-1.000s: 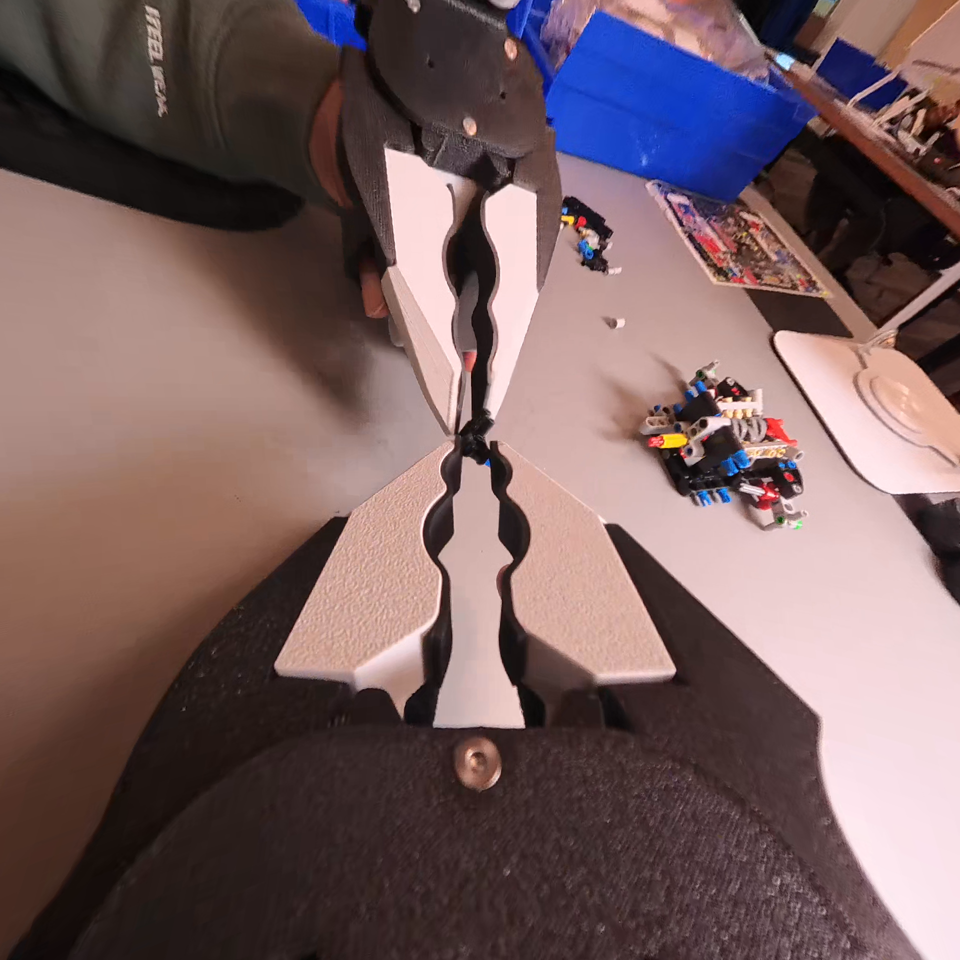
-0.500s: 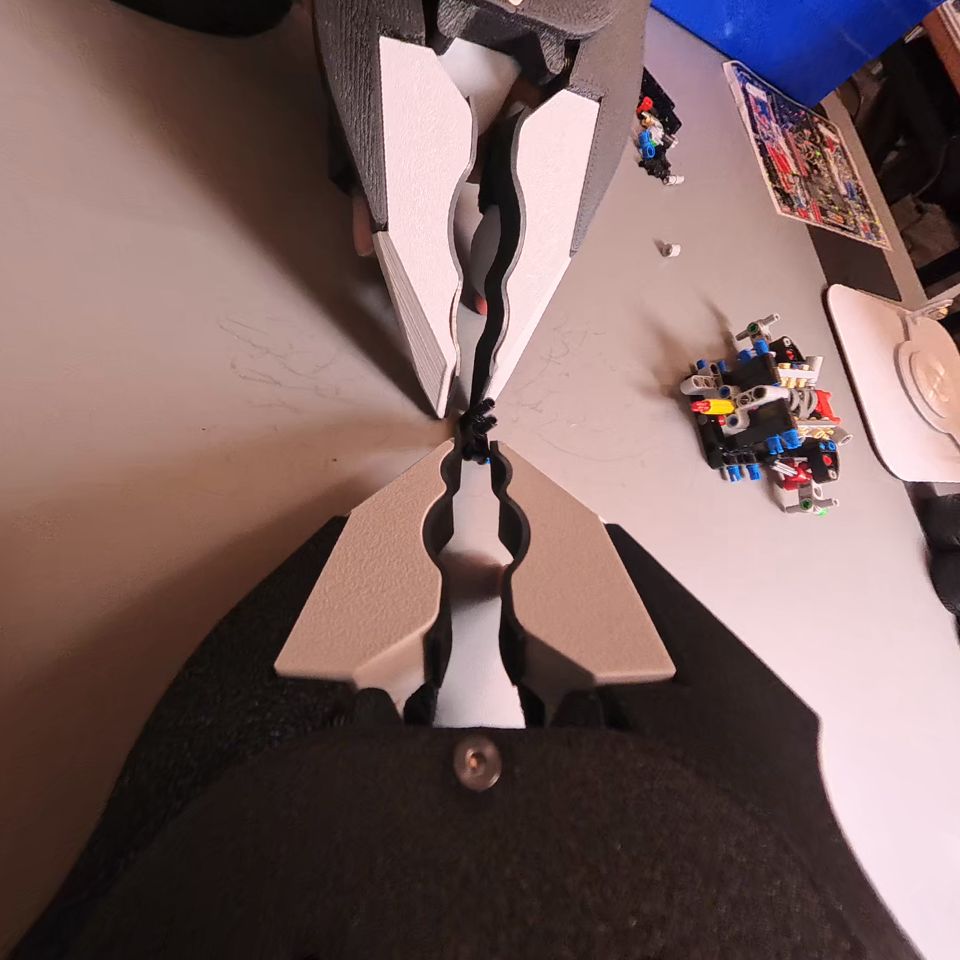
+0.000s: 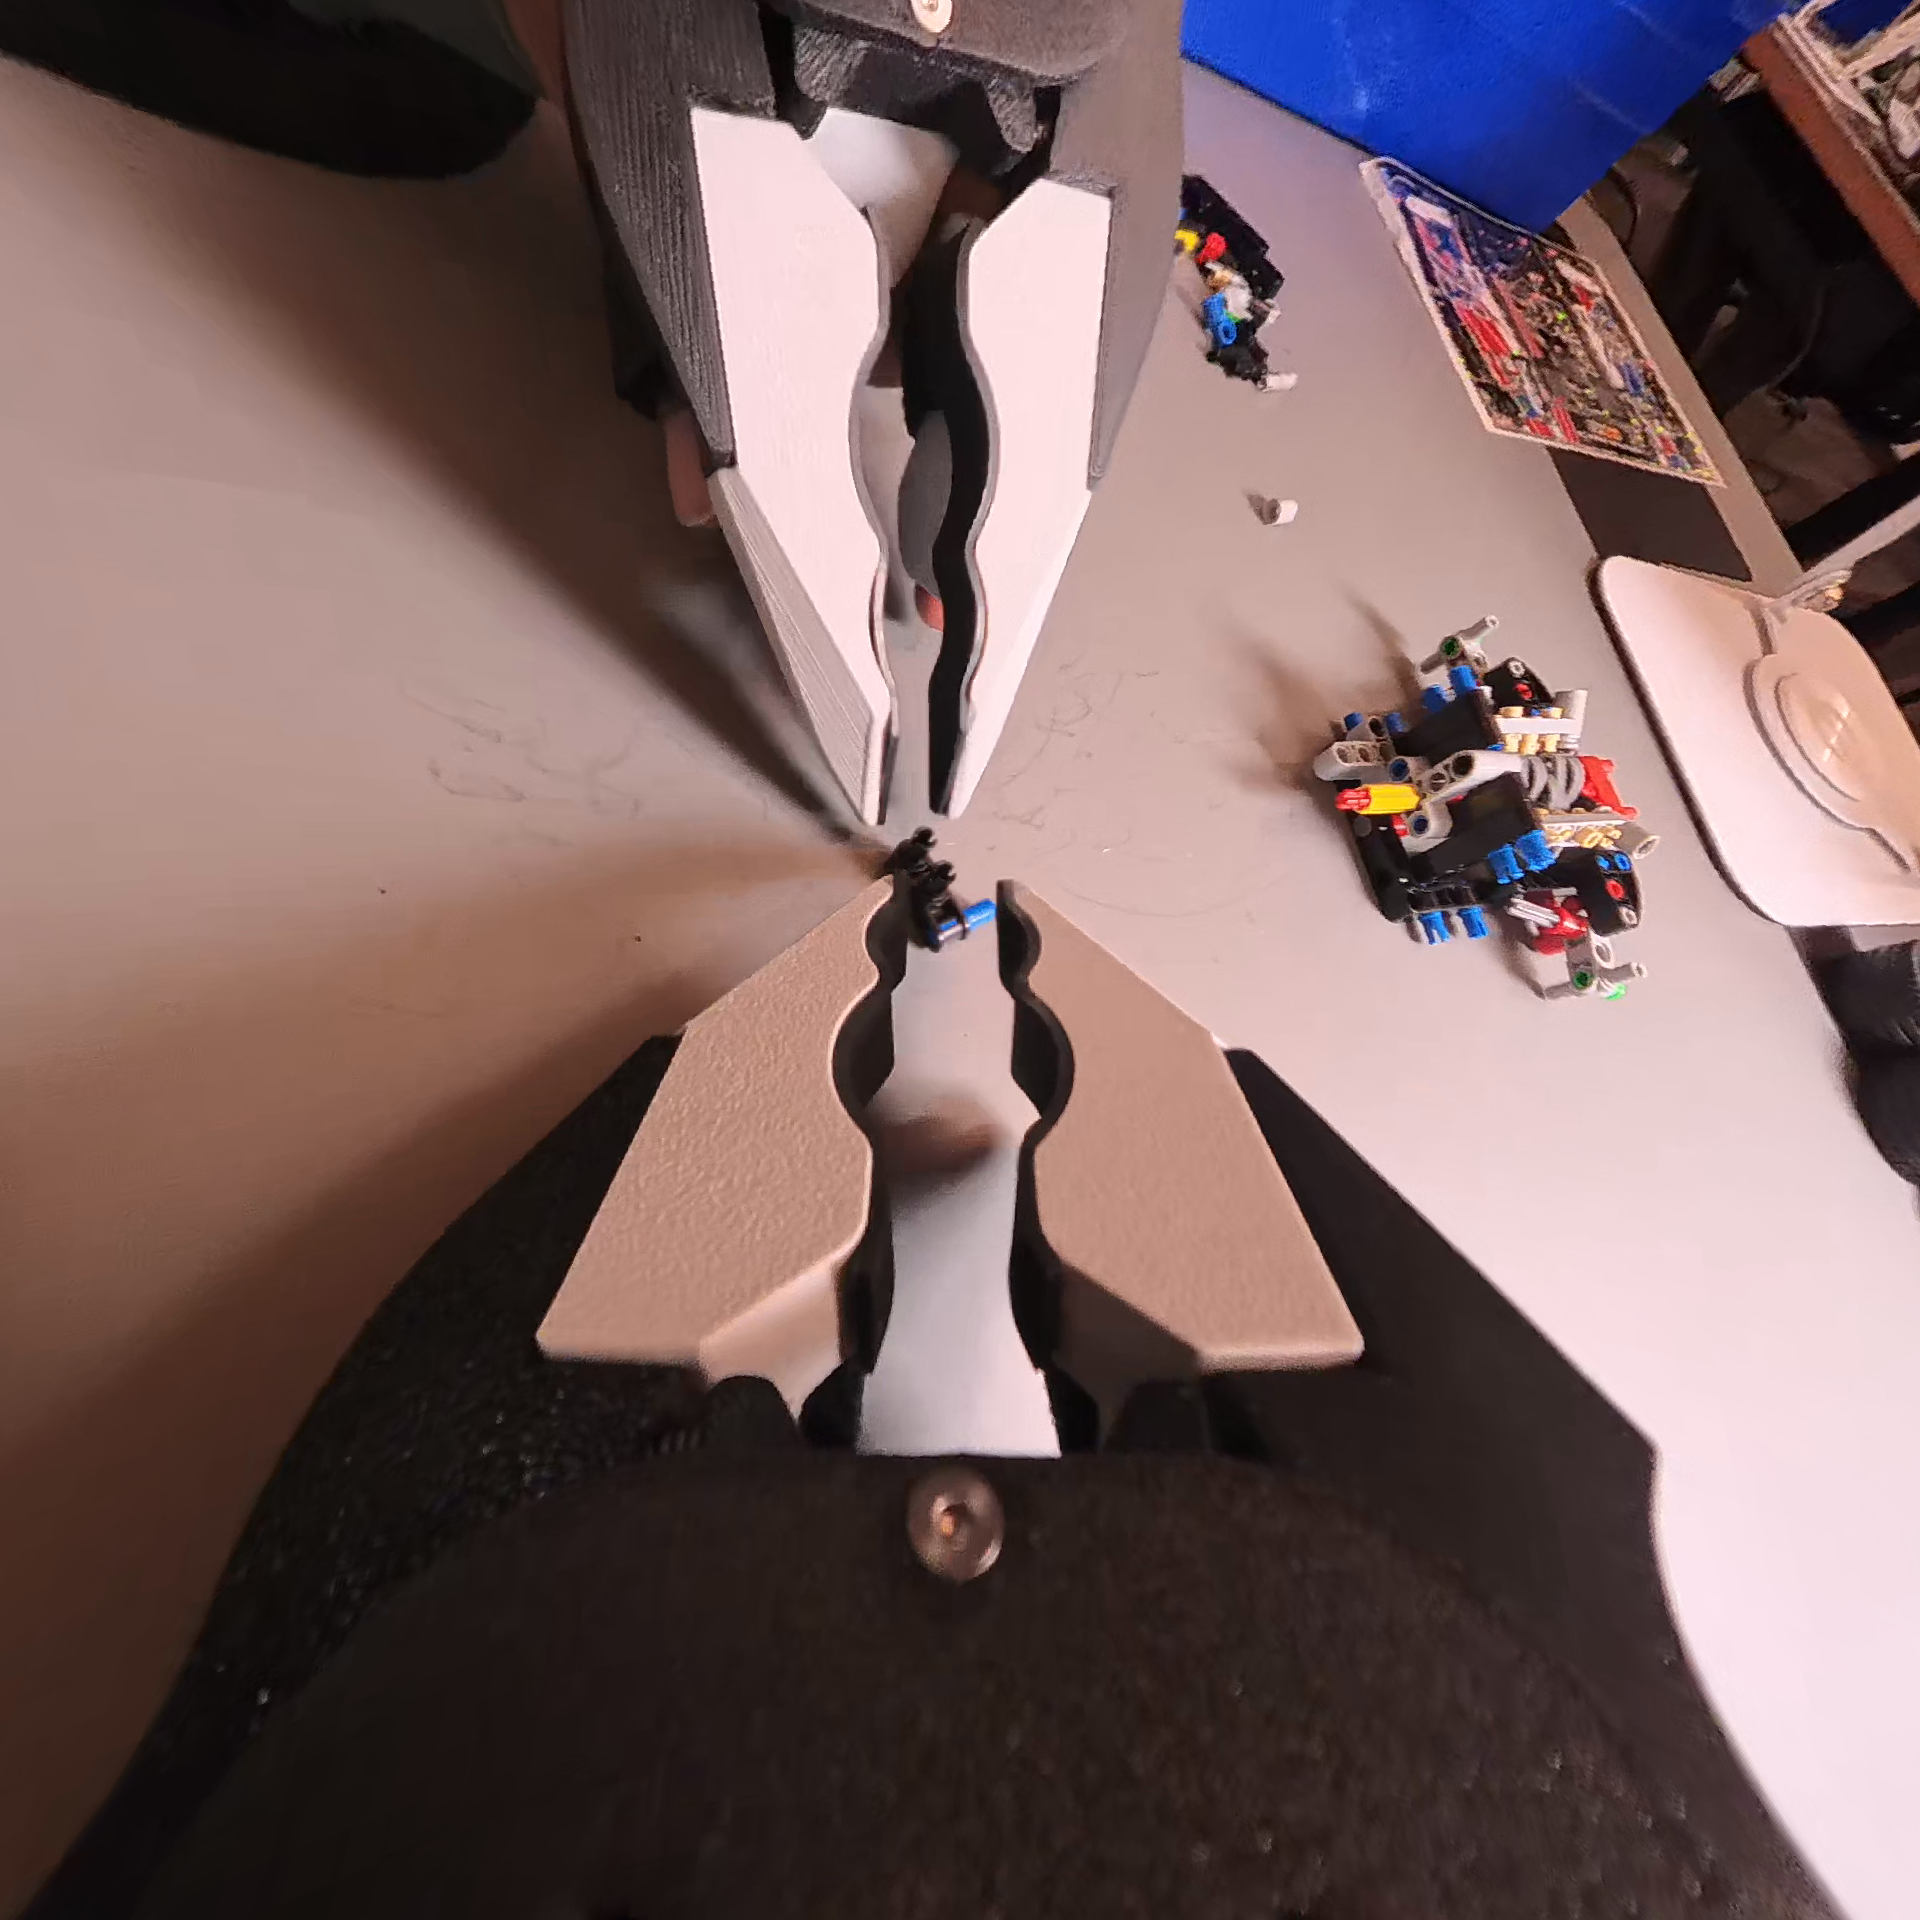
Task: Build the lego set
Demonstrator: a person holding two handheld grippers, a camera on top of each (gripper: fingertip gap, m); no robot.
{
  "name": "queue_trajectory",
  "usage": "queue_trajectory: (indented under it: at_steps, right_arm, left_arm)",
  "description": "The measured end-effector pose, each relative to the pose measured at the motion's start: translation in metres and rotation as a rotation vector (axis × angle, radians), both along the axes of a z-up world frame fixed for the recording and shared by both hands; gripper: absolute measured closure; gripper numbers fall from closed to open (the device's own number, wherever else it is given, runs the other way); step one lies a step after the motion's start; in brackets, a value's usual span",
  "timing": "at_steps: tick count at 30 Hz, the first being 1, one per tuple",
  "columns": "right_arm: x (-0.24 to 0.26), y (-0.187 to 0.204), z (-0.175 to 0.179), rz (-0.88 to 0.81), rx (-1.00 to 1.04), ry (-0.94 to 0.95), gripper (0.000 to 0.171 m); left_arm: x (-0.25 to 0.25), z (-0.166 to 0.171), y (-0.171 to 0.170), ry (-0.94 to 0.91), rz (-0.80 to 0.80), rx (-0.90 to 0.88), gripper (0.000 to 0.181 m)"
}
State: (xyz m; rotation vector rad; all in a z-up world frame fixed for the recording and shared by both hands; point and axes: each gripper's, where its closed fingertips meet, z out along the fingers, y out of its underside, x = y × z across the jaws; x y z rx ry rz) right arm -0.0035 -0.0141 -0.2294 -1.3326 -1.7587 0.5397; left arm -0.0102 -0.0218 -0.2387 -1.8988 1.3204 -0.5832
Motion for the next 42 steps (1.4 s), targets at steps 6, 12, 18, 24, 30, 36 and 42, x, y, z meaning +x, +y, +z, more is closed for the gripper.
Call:
queue_trajectory:
  at_steps: [6, 12, 18, 24, 30, 36, 42]
  right_arm:
    - [0.003, 0.008, 0.009, -0.04, -0.058, 0.054, 0.15]
    - [0.004, 0.025, 0.021, -0.136, -0.128, 0.144, 0.139]
    - [0.005, 0.069, 0.031, -0.248, -0.154, 0.23, 0.136]
    - [-0.009, 0.128, 0.029, -0.247, -0.147, 0.123, 0.127]
    - [-0.034, 0.157, 0.013, -0.098, -0.24, -0.033, 0.097]
    - [-0.043, 0.163, 0.003, 0.034, -0.268, -0.105, 0.071]
    - [-0.058, 0.164, -0.012, 0.003, -0.251, -0.141, 0.088]
  left_arm:
    - [-0.012, 0.029, 0.021, -0.156, 0.136, 0.023, 0.153]
    - [-0.041, 0.063, 0.051, -0.36, 0.326, 0.089, 0.142]
    - [-0.061, 0.073, 0.064, -0.434, 0.426, 0.113, 0.137]
    - [-0.065, 0.068, 0.068, -0.405, 0.45, 0.133, 0.138]
    - [-0.074, 0.062, 0.074, -0.383, 0.486, 0.151, 0.14]
    - [-0.081, 0.055, 0.079, -0.413, 0.509, 0.09, 0.141]
    - [-0.074, 0.054, 0.075, -0.399, 0.484, 0.099, 0.143]
